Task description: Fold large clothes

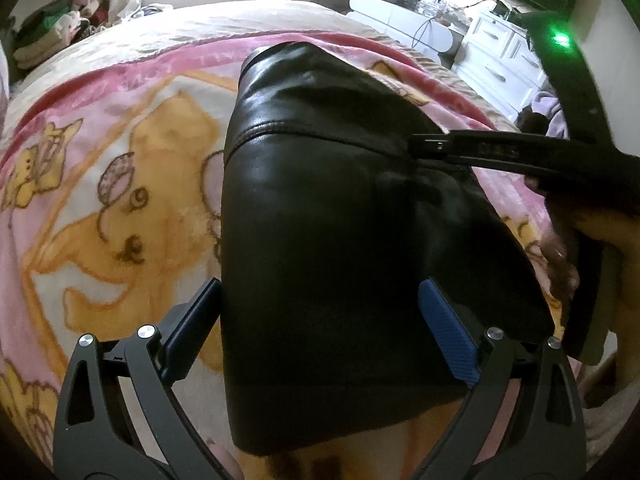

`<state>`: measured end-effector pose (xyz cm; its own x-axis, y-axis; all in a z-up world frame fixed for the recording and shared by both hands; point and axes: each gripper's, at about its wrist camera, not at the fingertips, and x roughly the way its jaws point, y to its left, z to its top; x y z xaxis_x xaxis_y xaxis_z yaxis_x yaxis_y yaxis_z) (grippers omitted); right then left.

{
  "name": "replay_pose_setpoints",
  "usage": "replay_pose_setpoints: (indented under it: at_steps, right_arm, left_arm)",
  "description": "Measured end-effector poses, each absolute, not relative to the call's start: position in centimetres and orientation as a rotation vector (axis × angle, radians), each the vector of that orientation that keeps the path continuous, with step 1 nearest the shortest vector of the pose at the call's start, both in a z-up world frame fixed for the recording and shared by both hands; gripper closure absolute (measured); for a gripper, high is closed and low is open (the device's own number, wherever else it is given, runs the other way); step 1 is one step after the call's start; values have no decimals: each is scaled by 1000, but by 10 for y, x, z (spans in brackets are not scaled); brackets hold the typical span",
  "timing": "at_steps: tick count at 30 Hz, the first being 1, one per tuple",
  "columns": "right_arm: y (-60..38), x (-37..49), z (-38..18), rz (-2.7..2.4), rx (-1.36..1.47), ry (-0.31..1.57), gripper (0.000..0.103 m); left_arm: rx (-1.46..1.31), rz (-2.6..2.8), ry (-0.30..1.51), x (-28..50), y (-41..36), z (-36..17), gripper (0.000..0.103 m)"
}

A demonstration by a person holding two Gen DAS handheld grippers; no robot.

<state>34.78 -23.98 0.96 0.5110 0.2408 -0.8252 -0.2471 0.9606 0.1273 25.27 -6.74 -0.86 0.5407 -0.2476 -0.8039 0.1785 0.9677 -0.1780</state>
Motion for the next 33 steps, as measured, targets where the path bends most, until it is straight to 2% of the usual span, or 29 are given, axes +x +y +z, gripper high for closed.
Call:
replay_pose_setpoints:
  at_steps: [5, 11, 14, 17, 21, 24, 33]
  right_arm:
    - [-242, 323, 11, 308, -39, 1019, 44]
    - [-265, 312, -14, 334, 108, 1045, 43]
    - [-265, 308, -8, 345, 105, 1011, 43]
    - [-269, 295, 9, 343, 97, 967, 38]
    - [-276, 275, 29, 337, 100, 898, 13]
    - [-279, 255, 45, 339, 90, 847, 7]
    - [-282, 194, 76, 346, 72, 733, 5]
  left_arm:
    - [-65, -250, 961, 241, -65, -3, 12]
    - [-78, -248, 978, 236, -63, -7, 12]
    - [-68, -239, 958, 229, -63, 2, 12]
    - [-53, -230, 944, 223, -62, 11, 10]
    - [-51, -224, 936, 214, -61, 21, 9]
    - [-41, -213, 928, 208, -62, 28, 9]
    - [-27, -210, 858, 176, -62, 56, 9]
